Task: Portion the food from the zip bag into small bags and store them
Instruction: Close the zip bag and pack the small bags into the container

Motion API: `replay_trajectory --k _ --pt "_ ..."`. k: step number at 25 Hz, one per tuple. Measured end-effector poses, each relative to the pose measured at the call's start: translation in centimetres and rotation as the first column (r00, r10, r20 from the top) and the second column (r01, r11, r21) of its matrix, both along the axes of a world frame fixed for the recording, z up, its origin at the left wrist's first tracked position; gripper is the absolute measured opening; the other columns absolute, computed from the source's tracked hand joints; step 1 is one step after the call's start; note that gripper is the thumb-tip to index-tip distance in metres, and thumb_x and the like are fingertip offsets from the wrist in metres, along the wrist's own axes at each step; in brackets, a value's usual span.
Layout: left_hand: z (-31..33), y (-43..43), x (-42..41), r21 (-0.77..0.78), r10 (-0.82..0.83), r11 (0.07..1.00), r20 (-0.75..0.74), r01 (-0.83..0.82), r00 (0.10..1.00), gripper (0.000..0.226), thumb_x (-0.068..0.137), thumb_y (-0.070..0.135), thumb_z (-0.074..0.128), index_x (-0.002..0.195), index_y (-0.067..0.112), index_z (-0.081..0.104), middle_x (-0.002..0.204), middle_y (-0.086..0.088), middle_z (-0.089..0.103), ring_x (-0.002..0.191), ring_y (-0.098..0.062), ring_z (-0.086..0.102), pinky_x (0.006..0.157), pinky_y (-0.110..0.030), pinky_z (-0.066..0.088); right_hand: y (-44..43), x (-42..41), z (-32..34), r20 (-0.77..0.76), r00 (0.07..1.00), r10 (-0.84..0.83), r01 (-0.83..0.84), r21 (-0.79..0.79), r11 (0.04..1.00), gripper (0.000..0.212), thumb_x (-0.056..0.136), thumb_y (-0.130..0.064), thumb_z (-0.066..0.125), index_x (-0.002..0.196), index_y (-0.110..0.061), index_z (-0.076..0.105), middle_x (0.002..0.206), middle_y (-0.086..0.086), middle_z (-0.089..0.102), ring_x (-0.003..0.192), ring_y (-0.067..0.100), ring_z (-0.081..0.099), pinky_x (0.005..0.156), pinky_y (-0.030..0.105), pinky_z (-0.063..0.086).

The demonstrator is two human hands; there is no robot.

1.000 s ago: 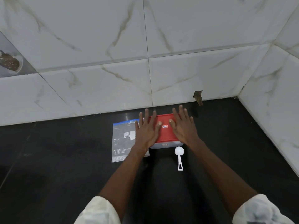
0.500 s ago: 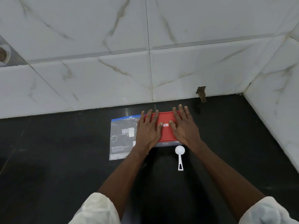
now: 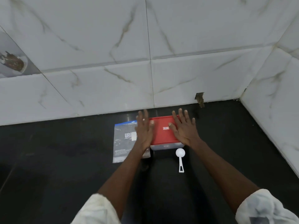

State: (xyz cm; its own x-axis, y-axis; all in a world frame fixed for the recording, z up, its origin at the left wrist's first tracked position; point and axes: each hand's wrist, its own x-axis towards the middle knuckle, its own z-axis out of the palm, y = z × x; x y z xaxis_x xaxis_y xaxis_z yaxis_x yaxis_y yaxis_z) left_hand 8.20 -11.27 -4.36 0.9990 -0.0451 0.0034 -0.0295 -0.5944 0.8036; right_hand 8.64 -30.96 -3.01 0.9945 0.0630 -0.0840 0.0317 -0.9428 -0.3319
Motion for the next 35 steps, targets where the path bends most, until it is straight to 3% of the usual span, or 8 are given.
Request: replay_trajectory --k 2,4,6,8,11,15,26,35 --pt "-0.4 2.7 -2.1 -0.143 0.256 0.957 0.01 -0.252 0.967 0.064 0.102 0.044 0.039 0.156 0.011 0.029 0.163 -0.013 0.026 0.152 -0.027 0.022 0.118 -0.031 0.015 -0.1 -1.2 1.4 0.117 0.988 -0.101 0.079 0.178 0.981 0.059 0.102 -0.045 0.033 0.153 -0.018 0.021 0.163 0.007 0.012 0.15 0.026 0.009 0.117 0.051 0.014" --pt "-2.5 5.8 -4.7 -0.023 0.402 0.916 0.046 -0.401 0.915 0.043 0.102 0.019 0.052 0.14 0.0 0.052 0.144 -0.021 0.049 0.135 -0.036 0.045 0.11 -0.03 0.03 -0.1 -4.5 1.9 0.344 0.864 -0.369 0.223 0.396 0.891 0.029 0.098 -0.023 0.049 0.123 -0.008 0.054 0.13 0.012 0.053 0.123 0.03 0.049 0.098 0.035 0.039" --pt "-4.9 7.8 -7.6 0.162 0.311 0.933 0.087 -0.321 0.947 0.043 0.102 0.022 0.05 0.141 0.005 0.053 0.147 -0.019 0.046 0.137 -0.036 0.044 0.112 -0.032 0.03 0.1 -8.7 1.0 0.298 0.789 -0.538 0.352 0.498 0.792 0.005 0.092 -0.012 0.055 0.089 -0.011 0.058 0.088 0.004 0.06 0.083 0.023 0.058 0.071 0.028 0.038" --pt "-6.9 8.3 -9.5 0.394 0.139 0.905 0.078 -0.158 0.987 0.058 0.101 0.046 0.032 0.153 0.023 0.038 0.164 -0.01 0.024 0.152 -0.035 0.022 0.121 -0.04 0.014 1.2 -11.9 -1.2 0.099 0.859 -0.503 0.438 0.369 0.82 0.019 0.091 -0.019 0.059 0.074 -0.014 0.053 0.068 -0.001 0.056 0.064 0.018 0.053 0.057 0.028 0.032" --pt "-8.6 8.1 -10.8 0.578 -0.008 0.816 -0.002 0.008 1.0 0.075 0.089 0.075 -0.005 0.156 0.043 0.007 0.166 0.003 -0.012 0.154 -0.027 -0.014 0.122 -0.048 -0.01 2.6 -13.4 -4.6 -0.025 0.92 -0.391 0.39 0.137 0.91 0.024 0.091 -0.037 0.061 0.081 -0.015 0.057 0.081 0.001 0.063 0.071 0.019 0.057 0.058 0.028 0.031" --pt "-8.7 8.2 -11.1 0.627 -0.035 0.777 -0.044 0.055 0.998 0.08 0.084 0.076 -0.019 0.156 0.043 -0.009 0.166 0.001 -0.02 0.152 -0.025 -0.024 0.123 -0.053 -0.012 3.1 -12.7 -5.2 -0.078 0.936 -0.342 0.342 -0.019 0.94 0.024 0.096 -0.033 0.052 0.102 -0.011 0.062 0.101 0.005 0.065 0.091 0.023 0.064 0.067 0.029 0.037" --pt "-8.3 8.2 -11.8 0.55 -0.046 0.835 0.059 0.006 0.997 0.075 0.096 0.068 -0.001 0.16 0.03 -0.004 0.168 -0.003 -0.016 0.154 -0.02 -0.021 0.124 -0.048 -0.011 2.9 -8.9 4.6 0.247 0.841 -0.482 0.361 0.409 0.838 0.004 0.09 -0.017 0.066 0.087 -0.015 0.069 0.079 0.0 0.065 0.069 0.013 0.058 0.057 0.022 0.038" --pt "-9.2 8.4 -11.4 0.584 -0.087 0.81 0.044 0.045 0.995 0.067 0.098 0.065 -0.004 0.158 0.041 0.014 0.169 0.0 0.005 0.156 -0.019 -0.007 0.124 -0.041 -0.01 2.3 -2.7 3.5 0.141 0.888 -0.437 0.44 0.015 0.898 0.022 0.098 -0.026 0.051 0.099 -0.014 0.068 0.091 0.004 0.07 0.085 0.019 0.064 0.079 0.034 0.053"
